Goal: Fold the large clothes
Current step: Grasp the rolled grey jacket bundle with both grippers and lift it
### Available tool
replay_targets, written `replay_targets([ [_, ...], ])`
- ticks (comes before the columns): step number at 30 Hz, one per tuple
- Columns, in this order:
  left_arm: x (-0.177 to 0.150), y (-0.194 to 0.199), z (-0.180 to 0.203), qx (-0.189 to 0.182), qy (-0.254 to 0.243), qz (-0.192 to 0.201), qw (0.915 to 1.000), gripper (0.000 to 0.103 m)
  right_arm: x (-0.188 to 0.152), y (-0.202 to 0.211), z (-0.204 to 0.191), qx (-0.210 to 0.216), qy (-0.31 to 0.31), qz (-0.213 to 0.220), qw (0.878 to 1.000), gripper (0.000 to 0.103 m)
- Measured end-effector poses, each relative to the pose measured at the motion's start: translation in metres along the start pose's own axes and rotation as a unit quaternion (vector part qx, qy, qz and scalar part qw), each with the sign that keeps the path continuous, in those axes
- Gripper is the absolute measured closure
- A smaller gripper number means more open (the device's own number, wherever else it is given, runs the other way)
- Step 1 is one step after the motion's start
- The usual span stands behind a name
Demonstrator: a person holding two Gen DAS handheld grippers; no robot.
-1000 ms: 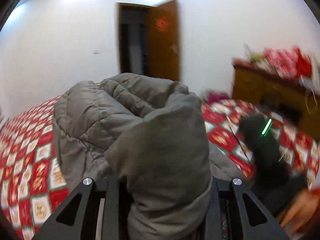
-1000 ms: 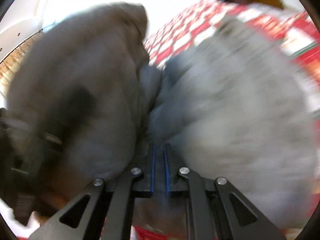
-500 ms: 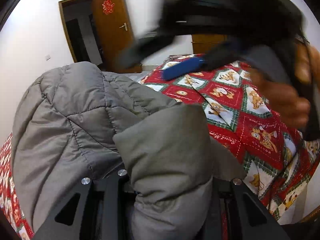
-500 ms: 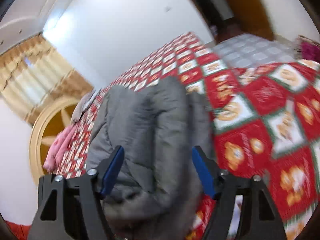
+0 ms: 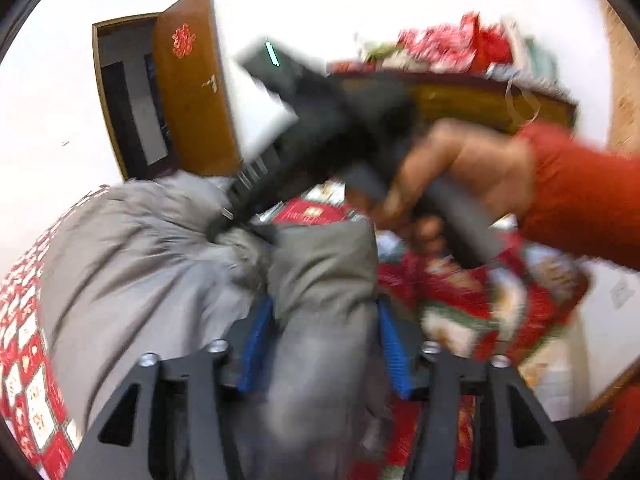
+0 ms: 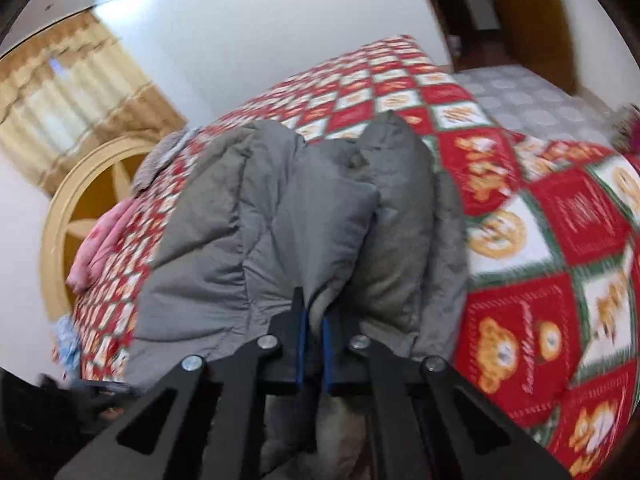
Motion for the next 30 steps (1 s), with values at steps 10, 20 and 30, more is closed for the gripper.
replay_targets([
  [10,-0.035,0.097,-0.181,0.061,0.36,0.064,0.9289,0.019,-0.027,0.004,0.038,-0.01,-0.141,0.048,0.989,0.096],
  [20,-0.033,0.005,-0.201,0.139,0.357,-0.05,0.9222,0.018,-0.043,-0.024,0.019,-0.01,-0.21,0.037,0.977,0.096],
  [30,-0.038,-0.037,-0.191,0.185,0.322,-0.071,0.9258,0.015,-0.036,-0.024,0.026,0.034,-0.222,0.049,0.973,0.101],
])
Point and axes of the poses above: each gripper's, at about its wrist camera, not at the fingertips, and y roughly against the way its jaws point, z to its right, x to its top, the point moved 7 cm from there along -y, roughly the way its jaws point, and after that the axes turned 5 degrees about -z, right-handed, at the moved point
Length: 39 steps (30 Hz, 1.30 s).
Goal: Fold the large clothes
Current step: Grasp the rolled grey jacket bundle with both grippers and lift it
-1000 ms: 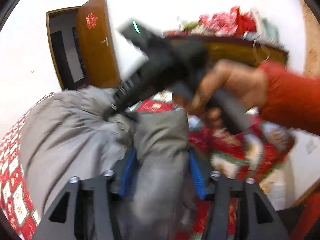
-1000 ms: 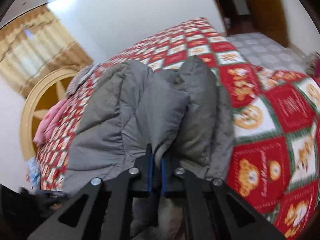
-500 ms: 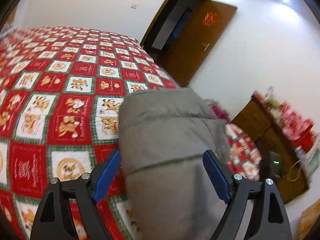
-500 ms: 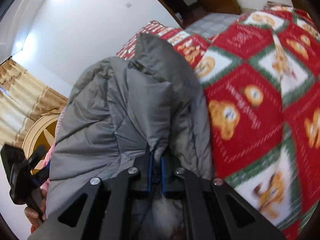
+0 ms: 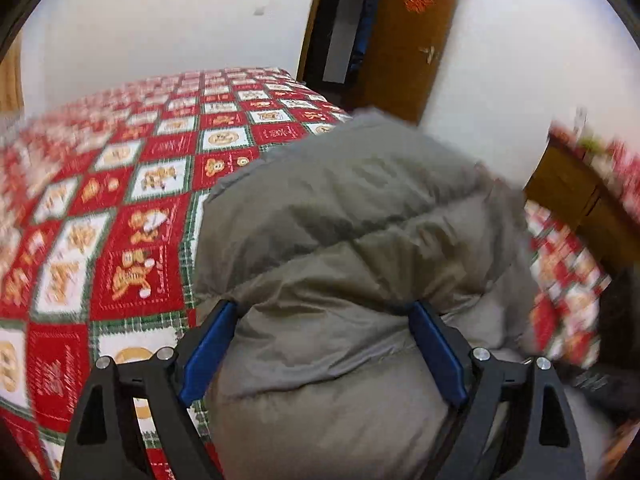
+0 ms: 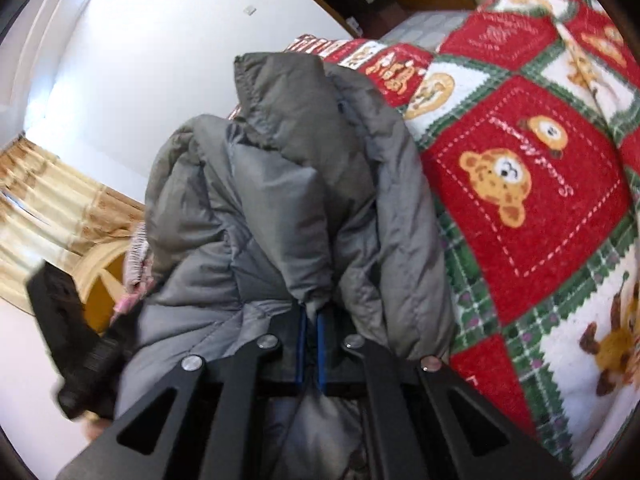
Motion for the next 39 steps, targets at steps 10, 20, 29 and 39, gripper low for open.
replay_targets([
  [10,-0.015,-0.034,0.003,0.036,-0.014,-0.011,0.9992,0.006,0.01,0.006,0.007,-0.028,0.046,-0.016,0.998,0.101],
  [20,-0.013,-0.015,0.007,0.064,-0.022,0.01,0.9976,0.006,0.049,0.071,-0.04,-0.128,0.193,0.092,0.968,0.0],
  [29,-0.013,-0.01,-0.006,0.024,0.015,0.017,0.9995,0.005,0.044,0.009,-0.001,-0.159,0.183,-0.005,0.97,0.017],
  [39,-0.038,0.017,-0.092,-0.219,0.253,-0.007,0.9422,0.006,0.027,-0.011,-0.006,-0.074,0.188,-0.067,0.977,0.033],
])
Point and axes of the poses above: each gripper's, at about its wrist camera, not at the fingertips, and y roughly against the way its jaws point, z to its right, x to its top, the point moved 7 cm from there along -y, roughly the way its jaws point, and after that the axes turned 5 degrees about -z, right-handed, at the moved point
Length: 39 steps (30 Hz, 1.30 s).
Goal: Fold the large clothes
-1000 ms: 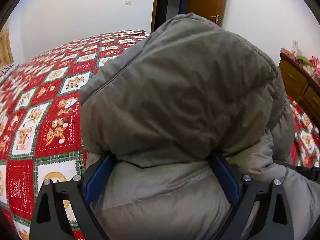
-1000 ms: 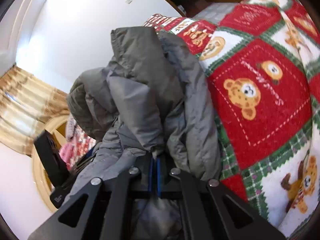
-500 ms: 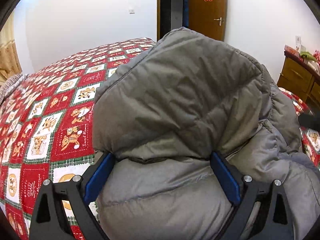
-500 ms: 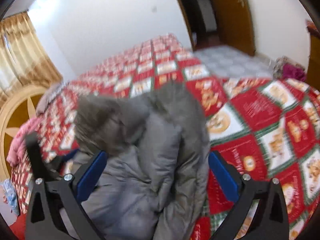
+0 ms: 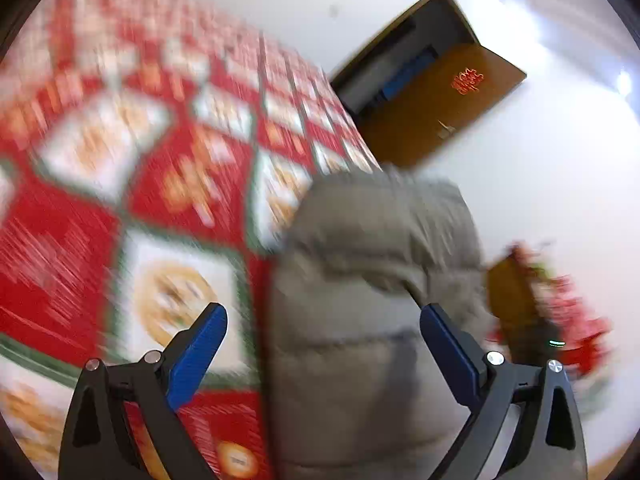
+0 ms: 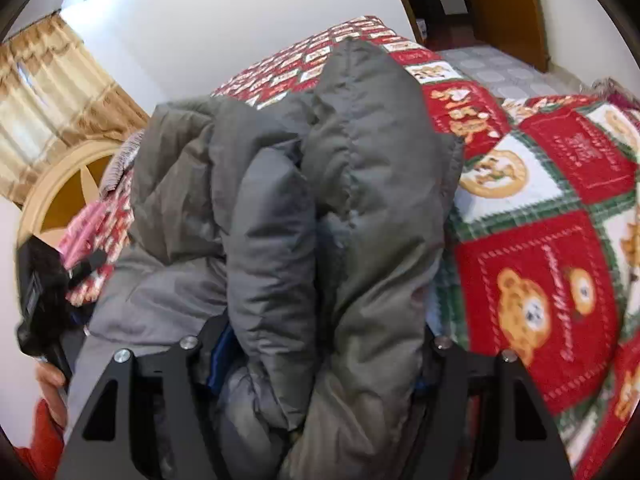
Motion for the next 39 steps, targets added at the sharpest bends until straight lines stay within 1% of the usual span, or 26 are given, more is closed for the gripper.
replay_targets([
  [1,-0.006,-0.016,0.002,-0.025,0.002,-0.032,0.9992,0.006,0.001,-0.004,0.0,0.0,0.002,-0.004,1.0,0.03],
  [2,-0.013,-0.032,0.004,-0.024,-0.008,-0.057,0.9981,0.005,0.002,-0.007,-0.002,-0.002,0.009,-0.009,1.0,0.028],
  [3,-0.017,-0.039,0.01,-0.006,-0.032,-0.054,0.998,0.003,0.001,-0.007,-0.003,-0.002,0.015,-0.014,1.0,0.026],
  [4,-0.018,-0.044,0.021,0.013,-0.076,-0.04,0.9962,0.002,0.001,-0.007,-0.002,-0.001,0.017,-0.017,1.0,0.025],
  [5,-0.019,-0.051,0.028,0.022,-0.101,-0.043,0.9937,0.002,0.001,-0.006,0.001,0.001,0.02,-0.019,1.0,0.025],
  [8,-0.016,-0.063,0.031,0.007,-0.105,-0.053,0.9931,0.002,0.003,-0.01,-0.002,-0.007,0.031,-0.028,0.999,0.024],
  [10,-0.014,-0.067,0.034,0.009,-0.109,-0.053,0.9926,0.002,0.008,-0.019,-0.016,-0.012,0.045,-0.033,0.998,0.026],
  [11,-0.013,-0.069,0.036,0.009,-0.112,-0.052,0.9924,0.006,0.008,-0.021,-0.019,-0.021,0.054,-0.035,0.998,0.028],
  [12,-0.013,-0.067,0.039,-0.002,-0.111,-0.052,0.9924,0.024,0.007,-0.02,-0.024,-0.012,0.058,-0.036,0.998,0.039],
  [13,-0.015,-0.063,0.041,-0.022,-0.098,-0.05,0.9937,0.031,0.004,-0.021,-0.028,0.01,0.049,-0.038,0.998,0.048],
  [14,-0.017,-0.056,0.042,-0.038,-0.084,-0.045,0.9947,0.04,0.001,-0.02,-0.03,0.028,0.039,-0.038,0.998,0.051],
  [15,-0.02,-0.049,0.044,-0.049,-0.076,-0.038,0.9951,0.043,-0.002,-0.019,-0.033,0.04,0.029,-0.037,0.998,0.056],
  [16,-0.024,-0.042,0.048,-0.051,-0.08,-0.035,0.9949,0.044,-0.007,-0.016,-0.036,0.052,0.02,-0.036,0.998,0.061],
  [17,-0.026,-0.036,0.051,-0.05,-0.088,-0.032,0.9944,0.046,-0.013,-0.013,-0.04,0.062,0.013,-0.035,0.997,0.063],
  [19,-0.035,-0.017,0.058,-0.053,-0.098,-0.027,0.9935,0.047,-0.027,-0.001,-0.05,0.096,-0.01,-0.027,0.995,0.072],
  [22,-0.046,0.014,0.065,-0.058,-0.112,-0.018,0.9918,0.049,-0.051,0.019,-0.064,0.16,-0.055,-0.001,0.986,0.076],
  [25,-0.06,0.038,0.081,-0.064,-0.126,-0.009,0.9899,0.049,-0.072,0.041,-0.079,0.181,-0.067,0.03,0.981,0.077],
  [28,-0.067,0.045,0.105,-0.079,-0.139,-0.011,0.9871,0.049,-0.085,0.081,-0.087,0.195,-0.082,0.065,0.975,0.078],
  [29,-0.07,0.047,0.113,-0.084,-0.146,-0.014,0.9856,0.049,-0.088,0.098,-0.086,0.194,-0.082,0.078,0.975,0.078],
  [31,-0.076,0.047,0.148,-0.103,-0.172,-0.024,0.9793,0.049,-0.089,0.13,-0.083,0.183,-0.077,0.104,0.974,0.078],
  [32,-0.078,0.043,0.166,-0.111,-0.186,-0.032,0.9756,0.049,-0.091,0.156,-0.078,0.173,-0.078,0.121,0.974,0.078],
  [34,-0.08,0.03,0.201,-0.129,-0.207,-0.053,0.9684,0.049,-0.096,0.189,-0.067,0.16,-0.088,0.142,0.973,0.078],
  [35,-0.082,0.021,0.22,-0.139,-0.217,-0.065,0.9639,0.049,-0.097,0.213,-0.055,0.153,-0.096,0.154,0.971,0.078],
  [37,-0.084,0.002,0.248,-0.143,-0.235,-0.083,0.9579,0.049,-0.094,0.238,-0.033,0.138,-0.111,0.17,0.969,0.078],
  [38,-0.086,-0.016,0.266,-0.138,-0.249,-0.095,0.9538,0.049,-0.093,0.243,-0.025,0.126,-0.115,0.175,0.97,0.078],
  [39,-0.087,-0.029,0.275,-0.132,-0.259,-0.101,0.9514,0.049,-0.091,0.249,-0.009,0.106,-0.12,0.181,0.97,0.078],
])
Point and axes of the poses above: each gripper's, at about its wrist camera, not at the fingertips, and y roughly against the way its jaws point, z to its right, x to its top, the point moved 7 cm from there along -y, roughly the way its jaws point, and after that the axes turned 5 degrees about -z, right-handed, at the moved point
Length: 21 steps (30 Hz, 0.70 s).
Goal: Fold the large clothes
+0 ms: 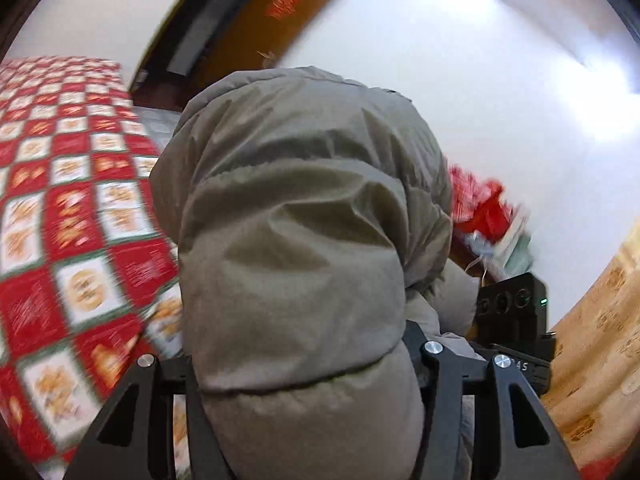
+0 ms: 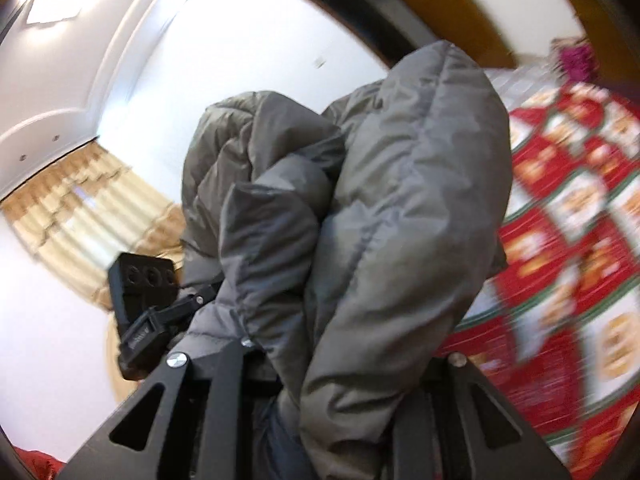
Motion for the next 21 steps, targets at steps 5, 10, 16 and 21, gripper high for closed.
replay_targets([
  [5,0.014,-0.086,0.005,0.059,-0.035,-0.048,0.9965,0.049,0.023,0.0,0.061,-0.063,0.003,0.02,0.998,0.078],
  [10,0.016,-0.138,-0.01,0.124,-0.048,-0.074,0.9883,0.049,0.035,-0.025,0.113,-0.088,-0.014,0.006,0.996,0.079],
  [16,0.011,-0.167,-0.031,0.191,-0.058,-0.091,0.9757,0.049,0.042,-0.053,0.15,-0.131,0.005,-0.025,0.991,0.079],
  [21,0.007,-0.183,-0.046,0.228,-0.057,-0.104,0.9665,0.048,0.031,-0.043,0.189,-0.13,-0.013,-0.04,0.991,0.079],
])
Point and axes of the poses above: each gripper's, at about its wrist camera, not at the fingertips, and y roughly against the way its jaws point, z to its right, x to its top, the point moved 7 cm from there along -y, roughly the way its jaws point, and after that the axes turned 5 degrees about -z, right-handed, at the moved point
